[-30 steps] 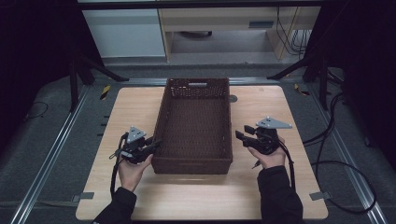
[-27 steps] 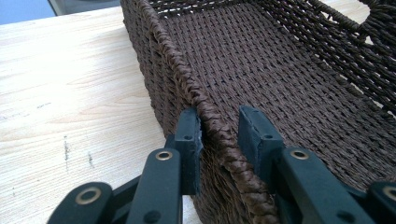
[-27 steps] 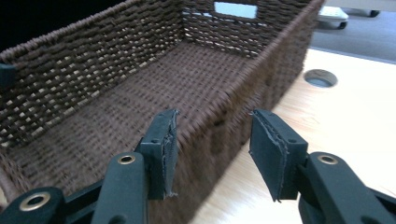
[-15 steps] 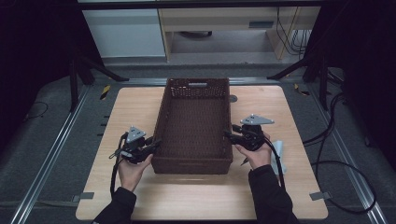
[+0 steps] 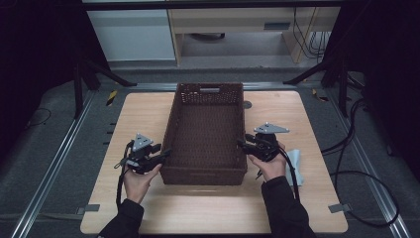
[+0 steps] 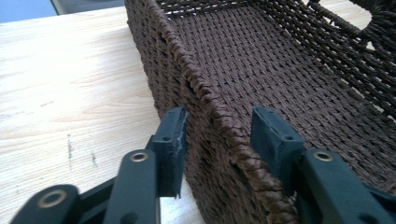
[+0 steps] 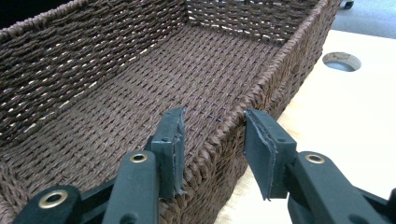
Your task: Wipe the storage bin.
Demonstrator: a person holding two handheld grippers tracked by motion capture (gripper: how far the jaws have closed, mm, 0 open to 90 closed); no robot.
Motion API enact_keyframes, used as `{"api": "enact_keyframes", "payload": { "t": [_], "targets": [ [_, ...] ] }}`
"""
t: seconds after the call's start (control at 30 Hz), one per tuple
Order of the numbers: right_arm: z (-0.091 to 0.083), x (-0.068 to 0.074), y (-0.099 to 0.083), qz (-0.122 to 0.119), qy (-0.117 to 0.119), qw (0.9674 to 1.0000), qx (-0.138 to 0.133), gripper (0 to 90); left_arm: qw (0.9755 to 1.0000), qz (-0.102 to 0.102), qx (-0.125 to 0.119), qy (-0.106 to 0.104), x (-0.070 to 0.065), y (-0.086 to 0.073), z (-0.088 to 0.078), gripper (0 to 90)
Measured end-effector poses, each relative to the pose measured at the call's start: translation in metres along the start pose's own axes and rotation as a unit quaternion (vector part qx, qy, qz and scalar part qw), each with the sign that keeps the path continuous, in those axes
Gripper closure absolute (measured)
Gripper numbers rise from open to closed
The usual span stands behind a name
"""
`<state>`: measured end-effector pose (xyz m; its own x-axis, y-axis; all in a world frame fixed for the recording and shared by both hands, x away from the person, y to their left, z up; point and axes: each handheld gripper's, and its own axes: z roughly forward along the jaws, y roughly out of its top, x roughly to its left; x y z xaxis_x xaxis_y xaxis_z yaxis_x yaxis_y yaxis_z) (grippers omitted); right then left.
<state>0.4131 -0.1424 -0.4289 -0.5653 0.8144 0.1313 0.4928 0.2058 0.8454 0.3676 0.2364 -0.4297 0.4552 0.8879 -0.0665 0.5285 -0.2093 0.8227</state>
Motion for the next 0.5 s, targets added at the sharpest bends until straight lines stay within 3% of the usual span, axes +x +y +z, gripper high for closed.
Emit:
{"api": "enact_keyframes", "payload": {
  "t": [0.23, 0.5],
  "targets": [
    [-0.006, 0.009, -0.001, -0.011, -0.004, 0.9998, 0.015, 58.3, 0.9999, 0.014, 0.0, 0.007, -0.002, -0.003, -0.01, 52.0],
    [-0.016, 0.022, -0.009, -0.003, -0.01, 0.9998, 0.015, 58.2, 0.9999, 0.014, -0.006, 0.007, -0.005, -0.008, -0.017, 49.1]
  ]
}}
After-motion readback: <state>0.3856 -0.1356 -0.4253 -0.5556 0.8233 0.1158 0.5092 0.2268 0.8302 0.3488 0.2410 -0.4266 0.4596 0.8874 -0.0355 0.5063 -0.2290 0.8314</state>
